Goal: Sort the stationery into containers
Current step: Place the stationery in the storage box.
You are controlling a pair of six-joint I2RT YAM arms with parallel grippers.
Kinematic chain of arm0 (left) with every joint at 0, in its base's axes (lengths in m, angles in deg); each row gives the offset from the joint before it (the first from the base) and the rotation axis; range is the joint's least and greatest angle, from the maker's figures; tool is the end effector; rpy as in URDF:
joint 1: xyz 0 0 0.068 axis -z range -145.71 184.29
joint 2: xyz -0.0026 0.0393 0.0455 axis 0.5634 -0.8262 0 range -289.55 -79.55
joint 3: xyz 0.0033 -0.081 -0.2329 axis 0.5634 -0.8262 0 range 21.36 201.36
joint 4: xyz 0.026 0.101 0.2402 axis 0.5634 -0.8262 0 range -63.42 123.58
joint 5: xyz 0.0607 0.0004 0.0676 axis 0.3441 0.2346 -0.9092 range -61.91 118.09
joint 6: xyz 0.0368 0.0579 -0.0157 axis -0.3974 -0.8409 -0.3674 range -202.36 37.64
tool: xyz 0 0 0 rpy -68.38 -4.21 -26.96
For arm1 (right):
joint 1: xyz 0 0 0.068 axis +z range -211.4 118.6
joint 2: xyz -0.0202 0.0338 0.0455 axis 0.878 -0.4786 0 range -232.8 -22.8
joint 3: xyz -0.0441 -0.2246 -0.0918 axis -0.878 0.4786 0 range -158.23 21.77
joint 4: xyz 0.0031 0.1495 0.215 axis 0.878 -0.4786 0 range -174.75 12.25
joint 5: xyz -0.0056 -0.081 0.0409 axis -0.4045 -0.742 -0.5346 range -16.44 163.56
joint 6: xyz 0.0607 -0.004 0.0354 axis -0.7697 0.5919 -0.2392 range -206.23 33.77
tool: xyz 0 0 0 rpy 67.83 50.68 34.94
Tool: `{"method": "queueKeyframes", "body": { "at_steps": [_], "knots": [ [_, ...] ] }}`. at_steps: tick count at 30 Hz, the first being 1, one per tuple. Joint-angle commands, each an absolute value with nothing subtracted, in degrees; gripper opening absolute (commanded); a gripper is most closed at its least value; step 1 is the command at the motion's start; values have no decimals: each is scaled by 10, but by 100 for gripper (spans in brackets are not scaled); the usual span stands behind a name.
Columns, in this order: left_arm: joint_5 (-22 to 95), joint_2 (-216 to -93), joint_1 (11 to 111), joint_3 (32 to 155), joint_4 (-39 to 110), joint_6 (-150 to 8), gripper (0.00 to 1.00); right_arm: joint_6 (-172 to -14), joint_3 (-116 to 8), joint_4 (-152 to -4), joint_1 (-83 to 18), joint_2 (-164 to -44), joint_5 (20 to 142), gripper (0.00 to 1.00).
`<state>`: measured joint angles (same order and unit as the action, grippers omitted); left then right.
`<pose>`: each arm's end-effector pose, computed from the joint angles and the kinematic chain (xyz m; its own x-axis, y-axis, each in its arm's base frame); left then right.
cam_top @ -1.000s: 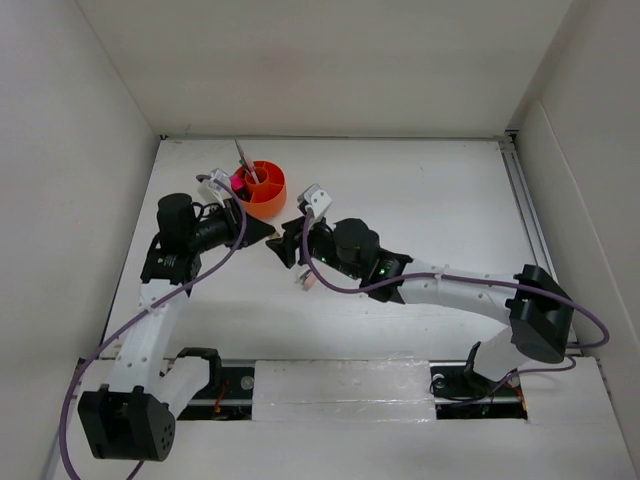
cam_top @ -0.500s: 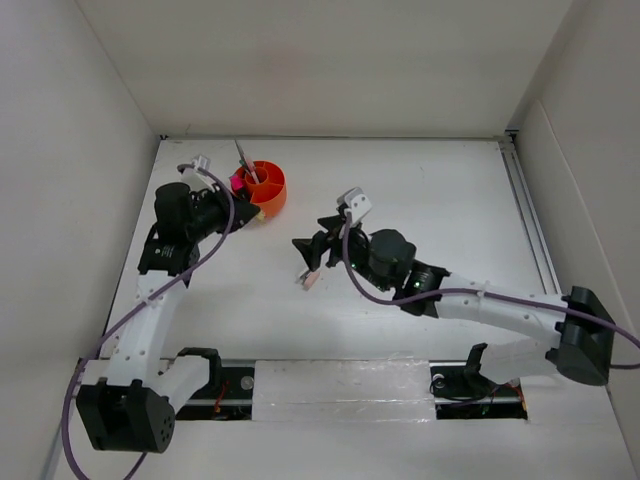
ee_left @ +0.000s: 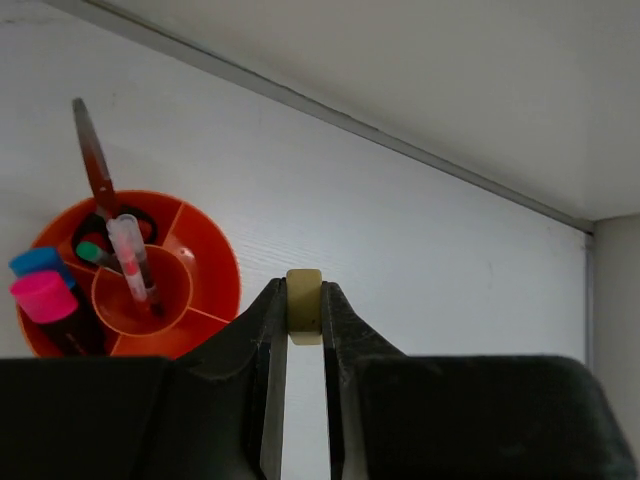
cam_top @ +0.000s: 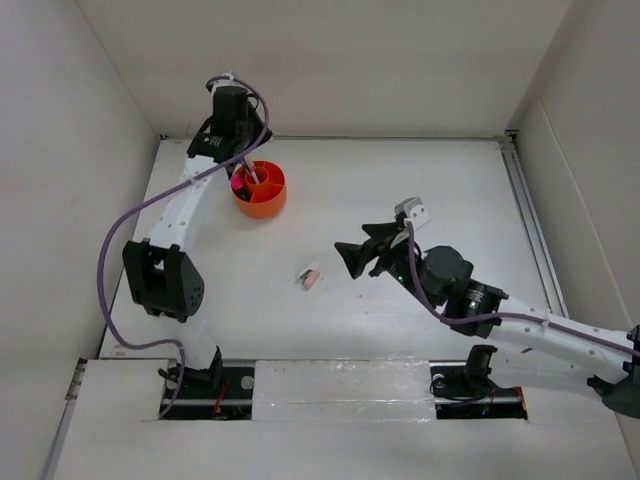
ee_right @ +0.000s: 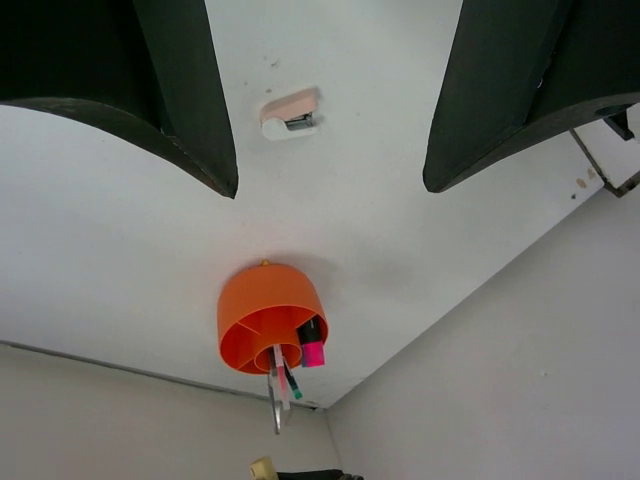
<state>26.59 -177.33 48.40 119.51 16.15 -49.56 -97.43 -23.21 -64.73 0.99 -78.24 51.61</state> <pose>0.4104 -0.1015 0.3711 -0.3580 -0.4683 -0.8078 0.0304 0.8588 -0.5114 0.1419 0.2251 0.3286 -0.1058 0.1865 -0.9767 -0.6405 0.7386 0.2104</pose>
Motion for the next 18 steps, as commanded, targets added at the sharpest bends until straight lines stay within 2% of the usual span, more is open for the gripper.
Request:
{"method": "queueKeyframes", "body": {
  "at_steps": [1, 5, 9, 11, 18],
  "knots": [
    [167, -1828, 480, 1283, 84, -512, 0, -988, -214, -680, 18, -733, 493, 81],
    [161, -1885, 488, 1324, 78, -527, 0, -988, -202, -706, 18, -694, 481, 82],
    [97, -1947, 522, 1379, 46, -539, 0, -988, -202, -719, 18, -681, 481, 83],
    [63, -1970, 534, 1379, 40, -539, 0, -988, -202, -726, 18, -681, 481, 83],
    [63, -1992, 534, 1383, 39, -538, 0, -993, -191, -738, 18, -668, 475, 83]
  ]
}}
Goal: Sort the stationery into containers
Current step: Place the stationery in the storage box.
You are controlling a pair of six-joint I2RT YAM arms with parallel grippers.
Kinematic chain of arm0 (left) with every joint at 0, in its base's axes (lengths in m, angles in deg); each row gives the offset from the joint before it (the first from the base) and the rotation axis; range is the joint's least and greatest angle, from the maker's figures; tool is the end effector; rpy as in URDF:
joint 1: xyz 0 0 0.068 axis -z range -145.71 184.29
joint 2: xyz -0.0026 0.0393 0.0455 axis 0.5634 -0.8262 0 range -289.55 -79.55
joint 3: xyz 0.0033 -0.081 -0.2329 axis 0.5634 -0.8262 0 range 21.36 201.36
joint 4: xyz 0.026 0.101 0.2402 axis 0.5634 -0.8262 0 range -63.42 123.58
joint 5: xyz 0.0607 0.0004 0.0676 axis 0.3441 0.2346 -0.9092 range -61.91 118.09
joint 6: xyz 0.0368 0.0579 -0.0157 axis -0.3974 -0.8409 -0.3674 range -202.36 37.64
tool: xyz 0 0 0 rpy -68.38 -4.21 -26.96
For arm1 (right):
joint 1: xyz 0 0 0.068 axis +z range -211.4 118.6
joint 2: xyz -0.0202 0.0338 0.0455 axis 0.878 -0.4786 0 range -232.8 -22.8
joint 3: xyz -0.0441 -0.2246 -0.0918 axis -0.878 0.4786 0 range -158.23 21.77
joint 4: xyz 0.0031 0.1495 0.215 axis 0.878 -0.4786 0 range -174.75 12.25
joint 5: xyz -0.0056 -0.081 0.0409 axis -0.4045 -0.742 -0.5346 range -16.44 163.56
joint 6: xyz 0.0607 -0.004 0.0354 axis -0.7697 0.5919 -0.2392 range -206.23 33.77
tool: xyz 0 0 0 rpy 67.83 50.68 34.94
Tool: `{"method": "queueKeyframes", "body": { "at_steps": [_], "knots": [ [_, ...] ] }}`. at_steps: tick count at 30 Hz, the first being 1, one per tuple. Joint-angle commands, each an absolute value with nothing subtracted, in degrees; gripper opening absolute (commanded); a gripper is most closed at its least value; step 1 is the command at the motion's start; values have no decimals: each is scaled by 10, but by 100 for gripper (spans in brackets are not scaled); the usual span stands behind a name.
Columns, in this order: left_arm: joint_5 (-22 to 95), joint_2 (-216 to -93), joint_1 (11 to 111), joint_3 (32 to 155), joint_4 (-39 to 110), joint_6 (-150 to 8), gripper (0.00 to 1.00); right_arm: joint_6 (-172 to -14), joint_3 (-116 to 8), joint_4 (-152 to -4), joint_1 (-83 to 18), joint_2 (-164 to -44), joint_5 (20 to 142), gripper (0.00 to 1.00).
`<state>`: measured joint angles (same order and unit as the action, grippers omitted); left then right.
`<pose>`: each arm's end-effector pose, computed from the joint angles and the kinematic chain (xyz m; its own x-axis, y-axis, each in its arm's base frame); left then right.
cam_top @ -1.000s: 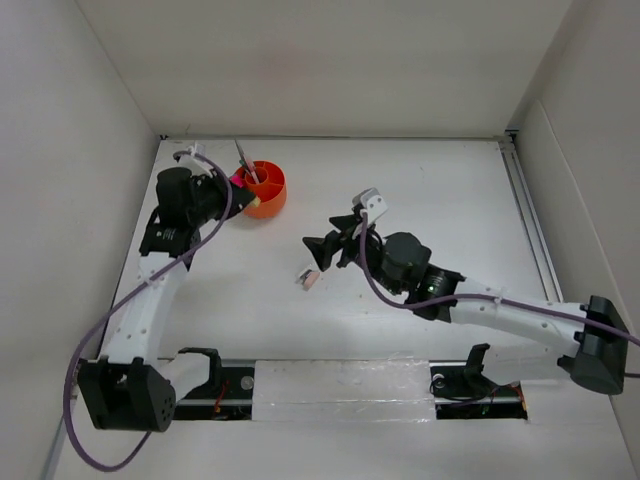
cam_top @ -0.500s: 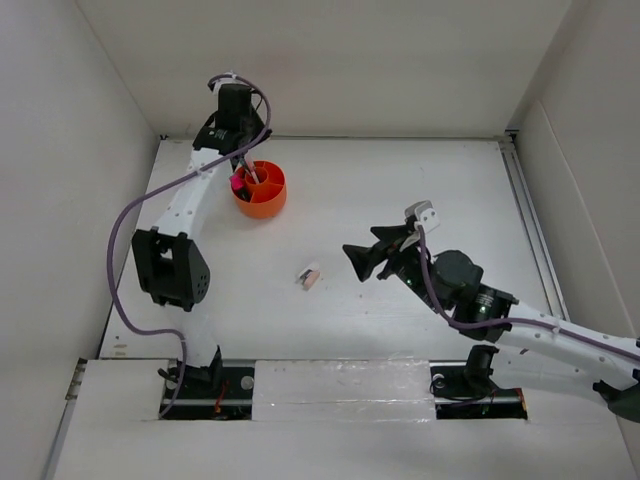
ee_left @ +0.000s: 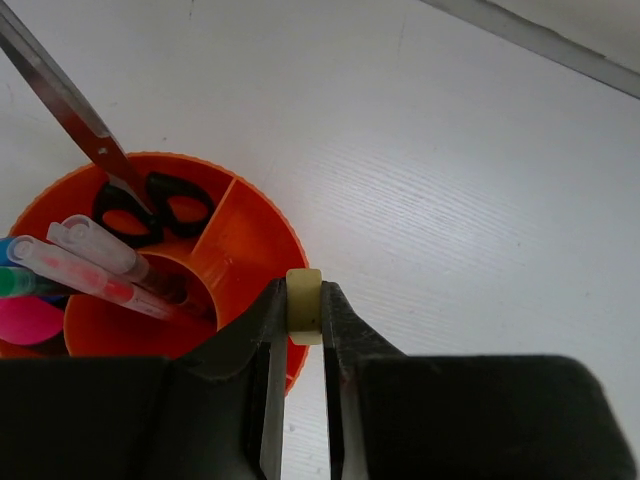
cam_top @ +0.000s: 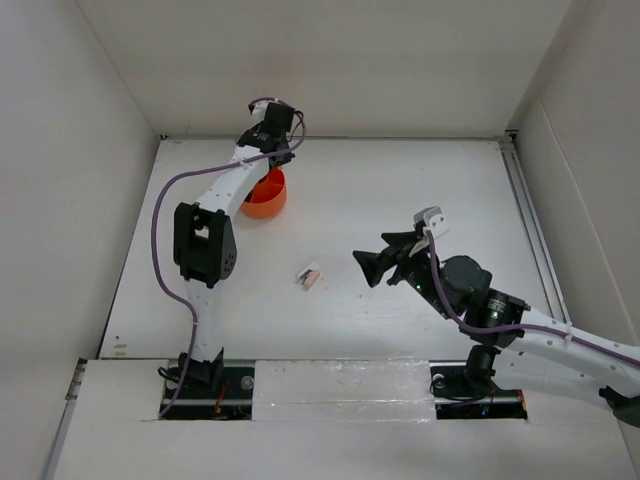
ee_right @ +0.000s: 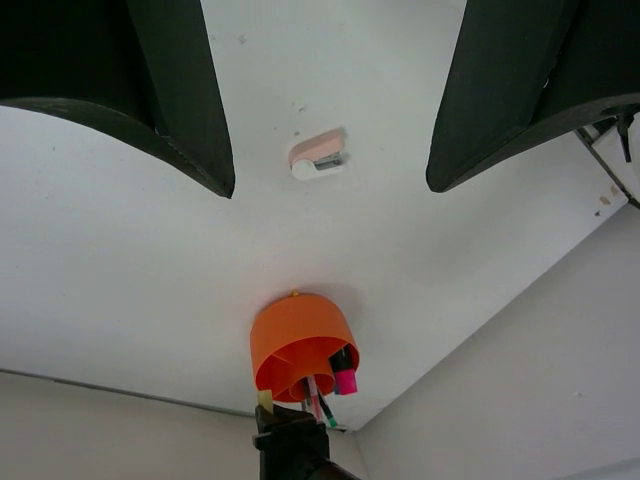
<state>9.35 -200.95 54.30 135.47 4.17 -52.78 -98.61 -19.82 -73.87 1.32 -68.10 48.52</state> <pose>0.4737 -0.1527 0.2672 -0.5288 -0.3049 -0.7921 -0.2058 0.9515 -0.2288 0.1262 0.1919 0.3262 -0.1298 0.1722 -0.9765 -0.5973 0.7725 0.2156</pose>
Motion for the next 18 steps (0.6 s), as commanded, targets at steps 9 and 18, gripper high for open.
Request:
{"method": "queueKeyframes", "body": {
  "at_steps": [9, 18],
  "knots": [
    [52, -2016, 534, 1383, 33, -538, 0, -993, -186, -738, 18, -663, 480, 83],
    [33, -2022, 534, 1376, 32, -543, 0, -999, -180, -743, 18, -646, 480, 83]
  ]
}}
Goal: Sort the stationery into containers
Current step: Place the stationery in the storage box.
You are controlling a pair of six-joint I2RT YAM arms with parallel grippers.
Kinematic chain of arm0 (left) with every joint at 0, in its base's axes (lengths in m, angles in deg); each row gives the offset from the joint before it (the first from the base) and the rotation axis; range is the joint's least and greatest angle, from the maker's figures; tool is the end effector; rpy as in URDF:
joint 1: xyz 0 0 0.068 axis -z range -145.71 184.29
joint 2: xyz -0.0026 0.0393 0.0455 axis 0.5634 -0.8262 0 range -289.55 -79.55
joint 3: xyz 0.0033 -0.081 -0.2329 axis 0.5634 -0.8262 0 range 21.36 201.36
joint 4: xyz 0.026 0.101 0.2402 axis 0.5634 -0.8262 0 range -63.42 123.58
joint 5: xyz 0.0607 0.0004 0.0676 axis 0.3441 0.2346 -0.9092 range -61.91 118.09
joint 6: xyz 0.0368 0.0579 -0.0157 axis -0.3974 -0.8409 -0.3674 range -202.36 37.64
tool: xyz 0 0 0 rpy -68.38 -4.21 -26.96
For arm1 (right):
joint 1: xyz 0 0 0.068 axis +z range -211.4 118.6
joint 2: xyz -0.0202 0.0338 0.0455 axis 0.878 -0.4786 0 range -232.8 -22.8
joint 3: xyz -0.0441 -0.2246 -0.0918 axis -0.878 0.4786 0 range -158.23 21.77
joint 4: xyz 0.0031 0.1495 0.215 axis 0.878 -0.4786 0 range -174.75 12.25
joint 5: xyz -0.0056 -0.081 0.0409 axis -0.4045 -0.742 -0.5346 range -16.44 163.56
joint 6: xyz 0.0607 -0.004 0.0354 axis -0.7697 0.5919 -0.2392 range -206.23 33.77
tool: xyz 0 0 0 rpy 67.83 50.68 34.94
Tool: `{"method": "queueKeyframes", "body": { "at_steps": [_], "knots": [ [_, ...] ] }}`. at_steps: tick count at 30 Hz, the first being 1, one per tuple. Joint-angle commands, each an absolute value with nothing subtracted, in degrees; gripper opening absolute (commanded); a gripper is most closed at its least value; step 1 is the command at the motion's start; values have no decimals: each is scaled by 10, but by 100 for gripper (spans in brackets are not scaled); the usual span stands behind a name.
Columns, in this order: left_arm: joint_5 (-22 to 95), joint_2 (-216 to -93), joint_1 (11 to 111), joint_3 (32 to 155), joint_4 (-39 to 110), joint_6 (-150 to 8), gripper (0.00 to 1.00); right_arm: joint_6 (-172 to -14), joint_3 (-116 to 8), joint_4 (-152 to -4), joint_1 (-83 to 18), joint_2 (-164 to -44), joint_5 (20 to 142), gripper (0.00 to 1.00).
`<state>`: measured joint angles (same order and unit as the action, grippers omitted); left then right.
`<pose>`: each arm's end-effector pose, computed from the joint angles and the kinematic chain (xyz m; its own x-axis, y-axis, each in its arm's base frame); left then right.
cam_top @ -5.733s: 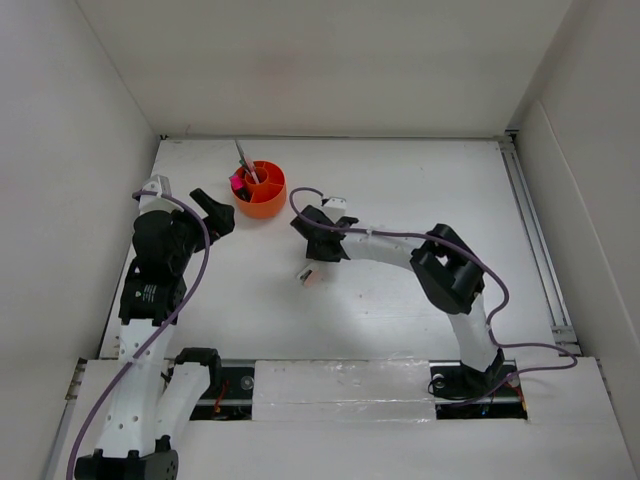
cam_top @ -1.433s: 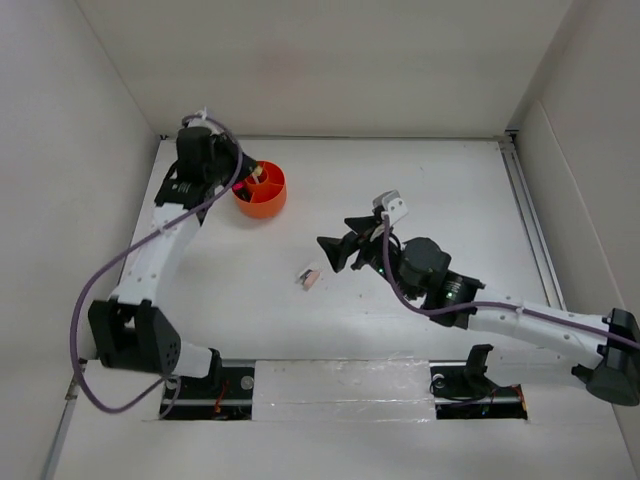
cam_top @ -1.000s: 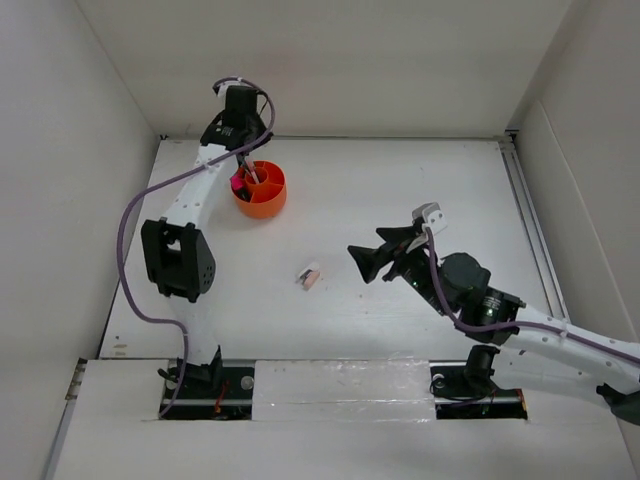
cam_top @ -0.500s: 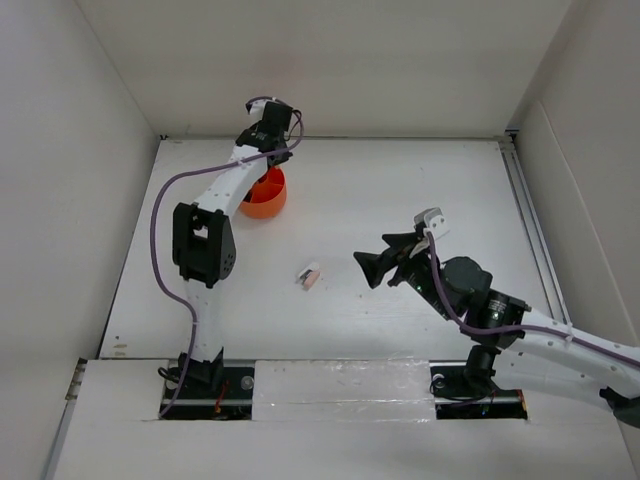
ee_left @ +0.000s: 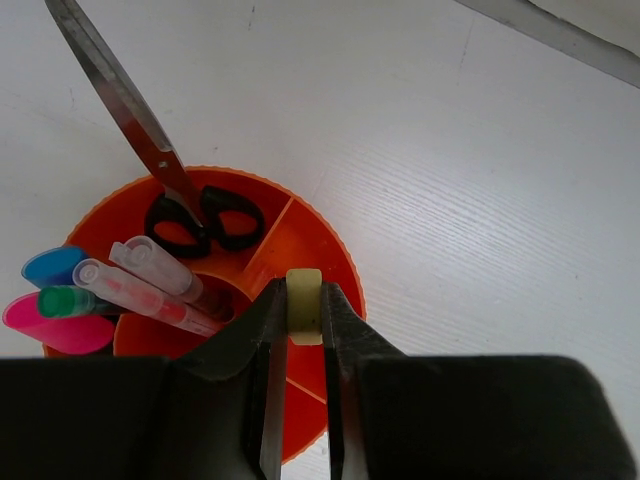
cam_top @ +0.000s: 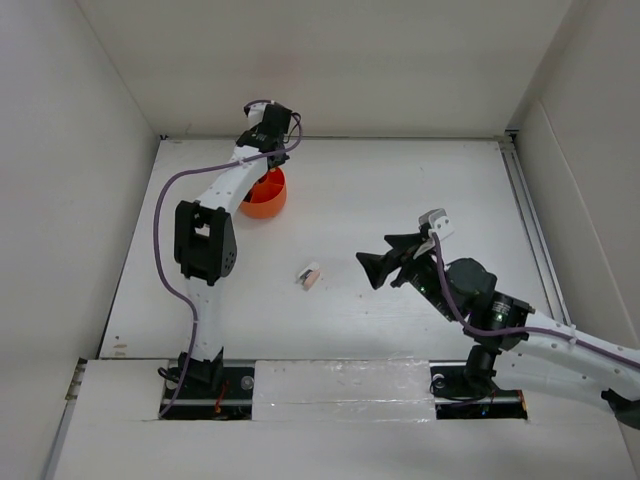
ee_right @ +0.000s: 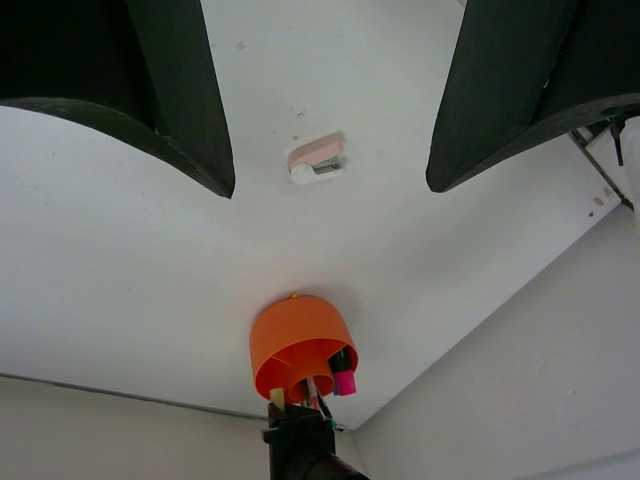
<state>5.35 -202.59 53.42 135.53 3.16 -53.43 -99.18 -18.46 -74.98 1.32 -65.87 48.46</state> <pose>0.4789 -0.1425 0.2530 -0.5331 -0.2872 -0.7958 -0.2722 0.9488 -0.1602 0.1230 0.1855 0.3228 -0.1375 0.1764 -0.9747 -0.5948 0.7722 0.2236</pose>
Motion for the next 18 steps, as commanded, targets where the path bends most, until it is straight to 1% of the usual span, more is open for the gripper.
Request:
{"method": "queueKeyframes", "body": {
  "at_steps": [1, 15, 17, 18],
  "knots": [
    [33, -2022, 534, 1376, 33, -548, 0, -999, -180, -743, 18, -646, 480, 83],
    [28, -2038, 534, 1388, 17, -549, 0, -999, -180, -759, 18, -624, 480, 83],
    [28, -2031, 534, 1383, 17, -549, 10, -999, -180, -759, 18, -624, 480, 83],
    [34, -2031, 534, 1383, 17, -549, 19, -999, -180, -764, 18, -624, 480, 83]
  ]
}}
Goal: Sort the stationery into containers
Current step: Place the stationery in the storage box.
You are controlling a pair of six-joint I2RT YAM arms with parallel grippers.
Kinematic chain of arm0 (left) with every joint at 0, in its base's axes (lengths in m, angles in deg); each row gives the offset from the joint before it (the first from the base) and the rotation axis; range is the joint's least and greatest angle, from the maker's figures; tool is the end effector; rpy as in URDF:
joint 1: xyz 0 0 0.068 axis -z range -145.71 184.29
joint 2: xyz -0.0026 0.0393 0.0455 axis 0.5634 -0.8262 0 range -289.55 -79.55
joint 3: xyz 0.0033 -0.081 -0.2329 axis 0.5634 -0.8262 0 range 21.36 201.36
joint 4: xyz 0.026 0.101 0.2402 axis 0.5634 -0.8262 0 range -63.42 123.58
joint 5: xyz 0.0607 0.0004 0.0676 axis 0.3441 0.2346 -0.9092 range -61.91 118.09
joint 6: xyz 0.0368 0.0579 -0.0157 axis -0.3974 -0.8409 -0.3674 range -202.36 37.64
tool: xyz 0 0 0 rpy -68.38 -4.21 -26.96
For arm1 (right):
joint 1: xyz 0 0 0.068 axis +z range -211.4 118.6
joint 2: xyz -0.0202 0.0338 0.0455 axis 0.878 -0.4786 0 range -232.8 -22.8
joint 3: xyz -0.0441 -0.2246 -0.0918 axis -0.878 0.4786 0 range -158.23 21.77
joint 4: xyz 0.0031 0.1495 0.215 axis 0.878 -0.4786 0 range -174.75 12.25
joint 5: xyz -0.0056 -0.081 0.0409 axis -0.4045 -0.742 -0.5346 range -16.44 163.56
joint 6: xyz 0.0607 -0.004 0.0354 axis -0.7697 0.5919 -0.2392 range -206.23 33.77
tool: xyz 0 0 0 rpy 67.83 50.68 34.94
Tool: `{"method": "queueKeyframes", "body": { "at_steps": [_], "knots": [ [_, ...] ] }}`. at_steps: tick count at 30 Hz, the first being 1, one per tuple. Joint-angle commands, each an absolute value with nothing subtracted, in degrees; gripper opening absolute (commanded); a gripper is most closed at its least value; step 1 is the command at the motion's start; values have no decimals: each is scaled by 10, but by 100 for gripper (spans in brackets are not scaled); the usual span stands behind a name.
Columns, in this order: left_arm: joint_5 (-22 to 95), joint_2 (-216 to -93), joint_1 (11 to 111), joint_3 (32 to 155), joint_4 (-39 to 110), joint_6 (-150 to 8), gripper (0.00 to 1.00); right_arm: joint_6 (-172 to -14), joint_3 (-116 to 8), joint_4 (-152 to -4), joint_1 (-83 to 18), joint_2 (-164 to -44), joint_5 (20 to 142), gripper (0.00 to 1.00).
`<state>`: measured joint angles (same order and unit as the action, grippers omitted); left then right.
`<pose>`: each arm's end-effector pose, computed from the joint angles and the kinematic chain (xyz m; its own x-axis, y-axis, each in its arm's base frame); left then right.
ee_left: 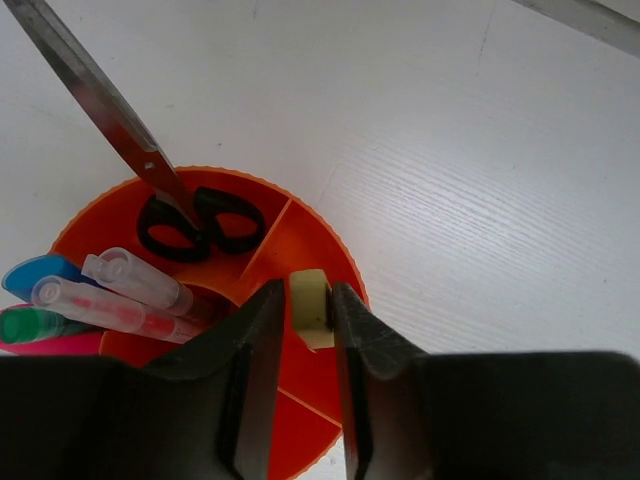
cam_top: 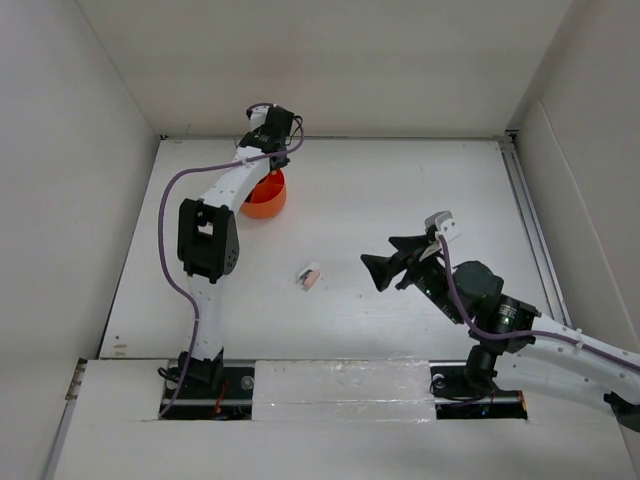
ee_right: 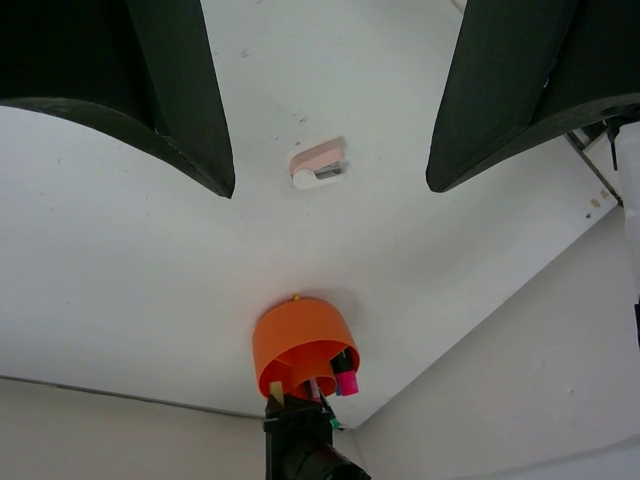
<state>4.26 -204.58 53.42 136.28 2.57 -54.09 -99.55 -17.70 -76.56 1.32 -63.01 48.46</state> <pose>0.4832 -0.1429 0.2402 -0.5530 -0.2667 -0.7893 -0.2834 0.9511 -0.1228 0.1185 0.1768 0.3242 -0.1372 0.1892 -0.9723 -0.5948 0.7691 0.2336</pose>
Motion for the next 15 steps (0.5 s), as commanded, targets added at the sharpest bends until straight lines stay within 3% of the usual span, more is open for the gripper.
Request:
{"method": "queueKeyframes", "body": {
  "at_steps": [1, 6, 15],
  "knots": [
    [34, -2031, 534, 1383, 22, -549, 23, -999, -180, -764, 18, -624, 480, 83],
    [39, -2018, 534, 1377, 27, -554, 41, -999, -180, -764, 18, -624, 480, 83],
    [81, -1967, 534, 1388, 38, -549, 44, -999, -185, -770, 18, -624, 480, 83]
  ]
}}
